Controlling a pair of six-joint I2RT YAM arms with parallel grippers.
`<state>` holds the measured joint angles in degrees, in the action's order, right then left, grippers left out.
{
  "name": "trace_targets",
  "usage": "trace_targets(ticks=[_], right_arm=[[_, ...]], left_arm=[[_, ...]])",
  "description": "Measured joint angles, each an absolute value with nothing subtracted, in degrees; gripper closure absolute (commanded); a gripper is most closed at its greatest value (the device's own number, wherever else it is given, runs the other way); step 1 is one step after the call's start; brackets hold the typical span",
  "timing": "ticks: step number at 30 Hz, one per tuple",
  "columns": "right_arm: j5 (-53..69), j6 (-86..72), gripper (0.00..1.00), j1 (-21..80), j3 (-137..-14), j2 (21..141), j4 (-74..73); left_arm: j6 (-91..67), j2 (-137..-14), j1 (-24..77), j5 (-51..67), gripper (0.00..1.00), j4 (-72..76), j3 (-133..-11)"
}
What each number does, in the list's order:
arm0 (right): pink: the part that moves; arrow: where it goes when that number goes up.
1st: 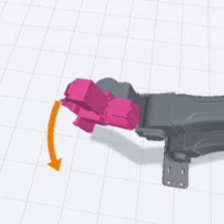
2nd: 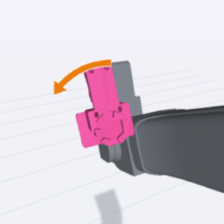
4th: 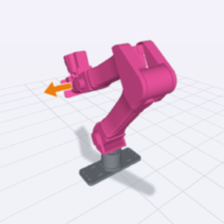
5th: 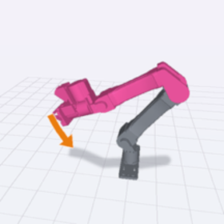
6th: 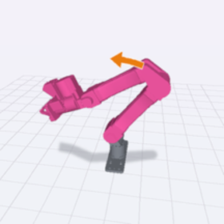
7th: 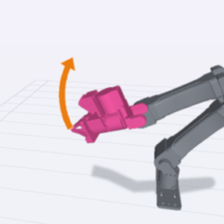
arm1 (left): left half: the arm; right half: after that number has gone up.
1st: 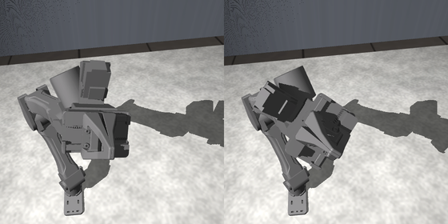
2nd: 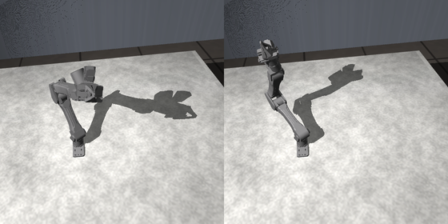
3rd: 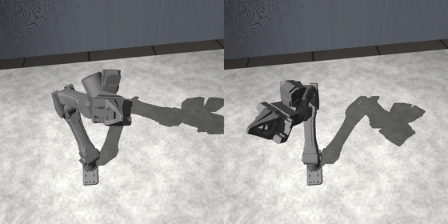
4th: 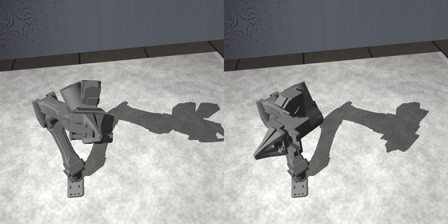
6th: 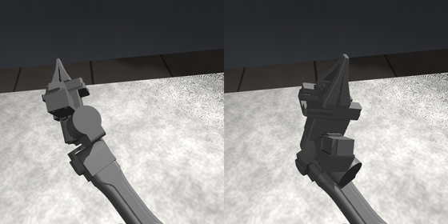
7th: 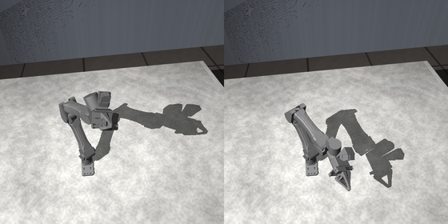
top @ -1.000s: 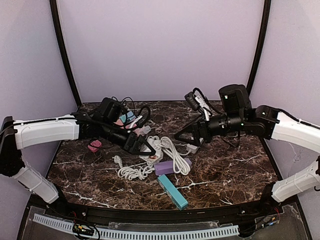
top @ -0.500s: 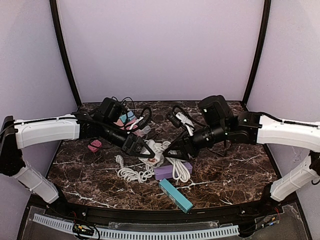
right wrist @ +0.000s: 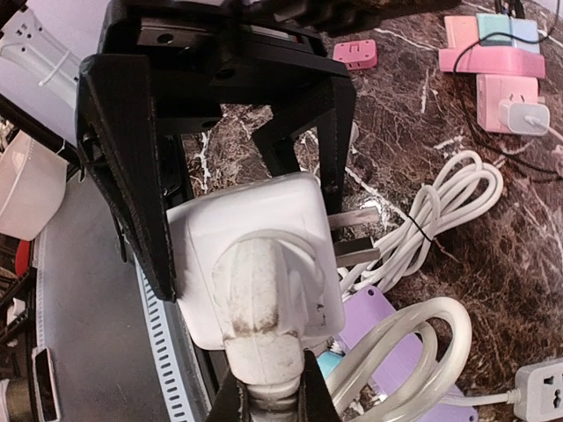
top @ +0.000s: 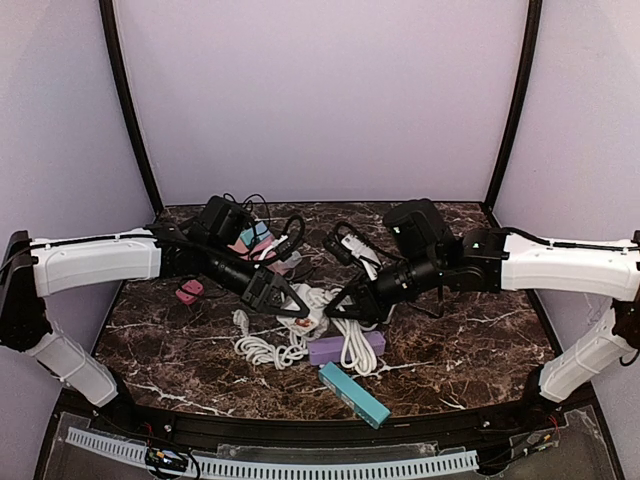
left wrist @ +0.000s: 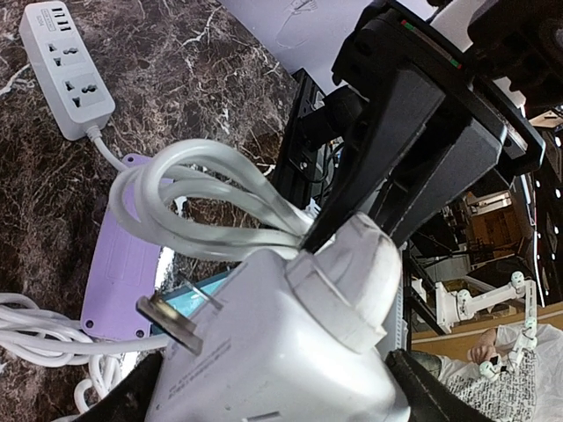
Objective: Pull the plug off the socket
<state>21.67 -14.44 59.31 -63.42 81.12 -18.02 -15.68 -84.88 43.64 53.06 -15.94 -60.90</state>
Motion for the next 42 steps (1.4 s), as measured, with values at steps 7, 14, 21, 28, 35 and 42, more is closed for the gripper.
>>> trace_targets(ticks=[7,14,21,28,35,42], right_arm=[[19.33,-14.52,1.00,59.37,-62.35,80.60,-17.10],[9.28,-18.39,1.00,60.53,-57.69,77.76,-13.76],[0.62,-19.73,1.00,61.78,-56.55,76.60,-12.71],[-3.66,-19.05,1.00,62.43,-57.19,77.12,-12.49],[-5.17,-17.85,1.00,63.02,-59.27,79.00,-12.47],[-5.61,-17.63,1.00,63.18,-59.40,79.09,-12.47]], left_arm=[[-17.89,-85.21,43.51,51.53,0.05,-14.68,-60.86],[-24.75,-81.25,44.01,39.11,0.01,-8.29,-58.61],[-36.73,-77.82,44.01,32.60,0.01,1.96,-52.34],[-42.50,-78.30,44.71,33.36,0.01,4.73,-52.05],[-44.23,-81.89,44.93,34.76,0.01,4.56,-52.27],[-45.52,-82.32,44.93,34.74,0.05,4.67,-52.27]])
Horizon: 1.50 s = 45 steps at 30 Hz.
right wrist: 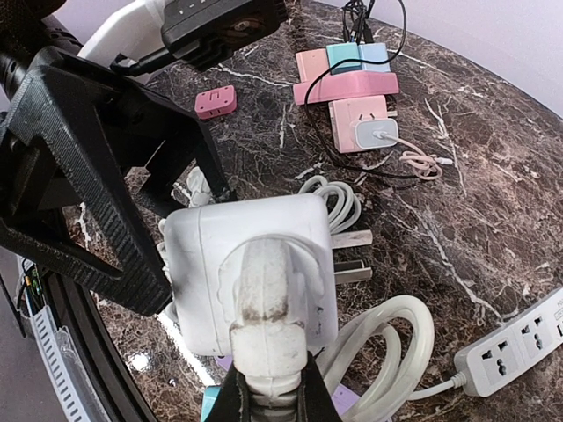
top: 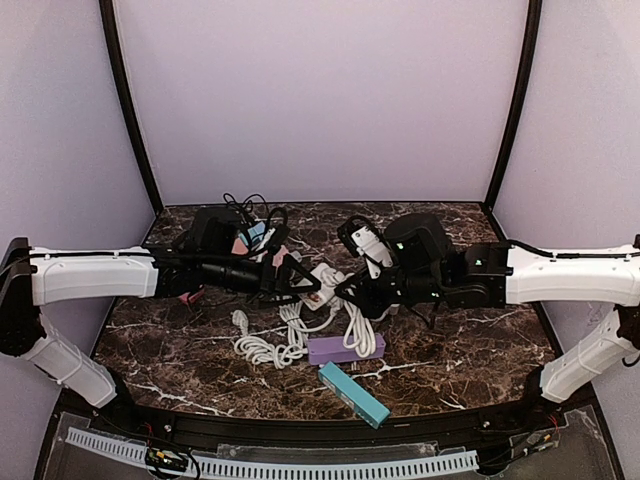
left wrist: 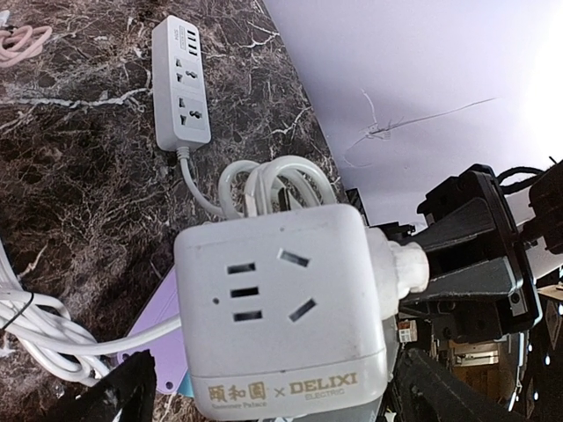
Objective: Pull the plug off the socket
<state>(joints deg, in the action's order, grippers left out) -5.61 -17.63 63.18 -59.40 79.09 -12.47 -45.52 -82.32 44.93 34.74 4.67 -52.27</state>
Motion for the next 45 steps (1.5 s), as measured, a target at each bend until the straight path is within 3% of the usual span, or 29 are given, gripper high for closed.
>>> trace_targets(ticks=[6,31,37,45], right_arm=[[-6.57,-17.26,1.00,63.79,-59.40,79.09,-12.47],[-8.64,-17.10,1.00,64.16,-59.40,79.09,-12.82],[-8.10,-18.68,1.00,63.79,-59.40,79.09,-12.99],[-1.61,-22.37,1.00,61.01,-59.33,79.09,-13.43]], left_arm=[[-46.41,-82.87,44.93,34.87,0.09,5.72,-52.27],[-49.63,-84.77,45.23,35.22,0.81,10.07,-52.23],[-47.86,-84.77,45.34,34.94,0.89,9.80,-52.23],[-45.08,-84.75,45.78,33.15,0.91,9.47,-52.23]])
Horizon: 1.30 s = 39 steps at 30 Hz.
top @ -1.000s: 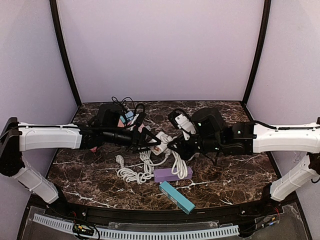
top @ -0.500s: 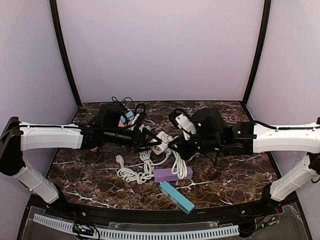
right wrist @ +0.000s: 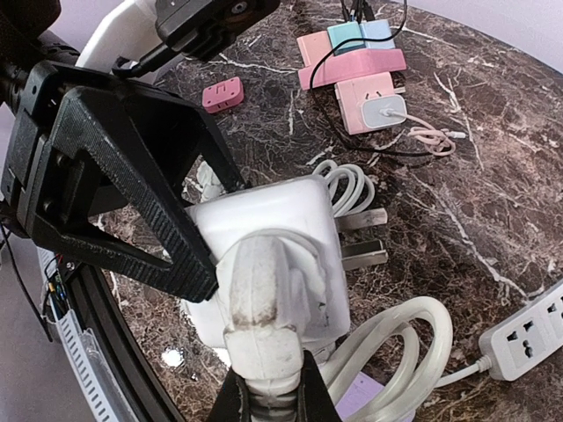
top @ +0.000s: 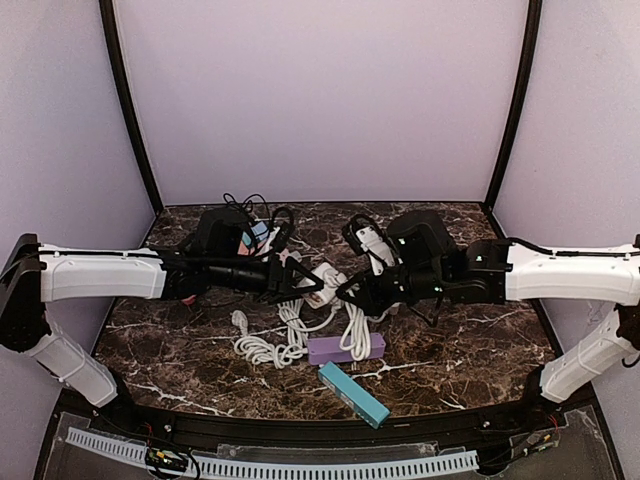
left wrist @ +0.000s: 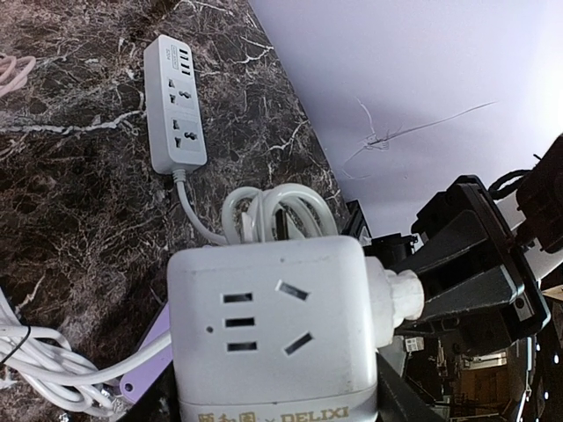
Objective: Pull the plug off the socket
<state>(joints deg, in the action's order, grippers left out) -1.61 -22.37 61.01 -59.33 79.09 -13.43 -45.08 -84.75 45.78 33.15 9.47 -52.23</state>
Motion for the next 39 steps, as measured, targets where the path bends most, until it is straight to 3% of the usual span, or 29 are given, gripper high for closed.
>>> trace_targets(ticks=[12,26,39], right_arm=[[3.57,-25.17,1.00,59.35,-55.90,77.38,-9.89],[-8.84,-18.83,1.00,66.13,-55.88,77.23,-10.85],[-11.86,-18.39,1.00,67.46,-55.79,76.38,-11.03]], left_arm=[[-43.94,-84.51,46.78,30.44,0.94,9.02,-52.21],[-49.45,-84.38,46.68,31.97,0.96,13.82,-49.06],[-49.91,-84.99,46.09,34.83,0.96,15.79,-48.77]])
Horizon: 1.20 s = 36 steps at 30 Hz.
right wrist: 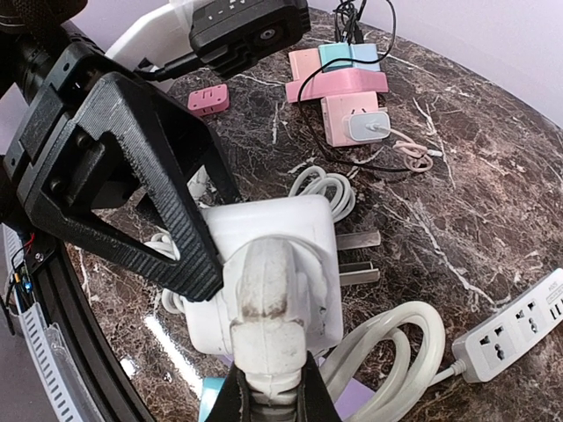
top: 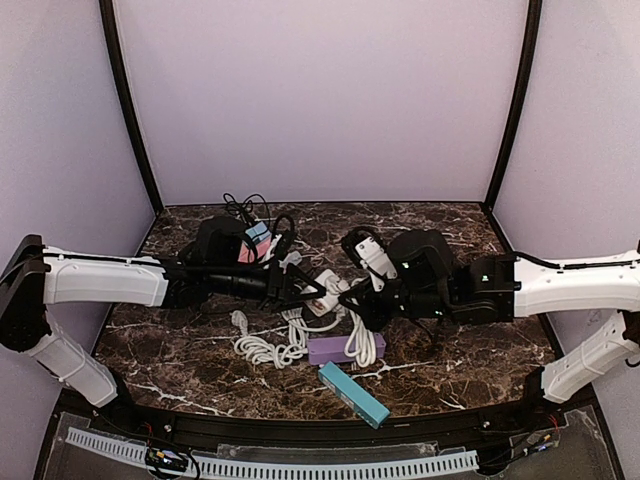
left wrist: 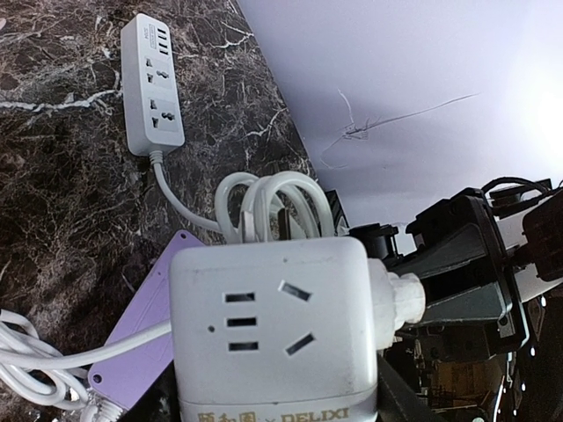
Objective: Pull the plug off the socket
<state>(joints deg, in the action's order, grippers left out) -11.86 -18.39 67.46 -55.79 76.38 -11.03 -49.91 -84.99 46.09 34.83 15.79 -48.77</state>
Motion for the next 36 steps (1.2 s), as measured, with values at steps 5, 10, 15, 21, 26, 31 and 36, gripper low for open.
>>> trace_targets(ticks=[5,10,15,21,26,31,36], right_arm=[[-11.11,-21.50,1.00,66.72,-55.79,76.36,-11.33],[-4.99,-25.19,1.00,63.79,-55.79,76.29,-10.70],[0.71,-27.90,1.00,61.80,-54.54,75.64,-8.21],[3.42,-27.64,1.00,61.32,-53.95,75.35,-7.29],[3.70,-25.50,0.74,61.28,-54.85,75.50,-9.43],[0.56,-24.10,0.40,61.41,-59.90,76.71,-14.98],[-1.21,-24.08,0.31,61.80,-62.78,77.87,-16.53]], left_arm=[[-47.11,-84.93,45.93,35.38,0.96,15.33,-48.86],[-42.78,-84.49,45.47,35.57,0.96,12.56,-50.37],[-39.97,-83.46,45.17,35.31,0.98,10.50,-50.98],[-39.27,-82.98,45.23,35.11,0.97,9.23,-51.09],[-39.24,-82.98,45.56,33.82,0.97,5.45,-52.82],[-39.27,-83.26,45.10,31.38,0.97,0.69,-53.41],[-39.38,-83.70,44.88,29.39,0.97,-2.02,-53.41]])
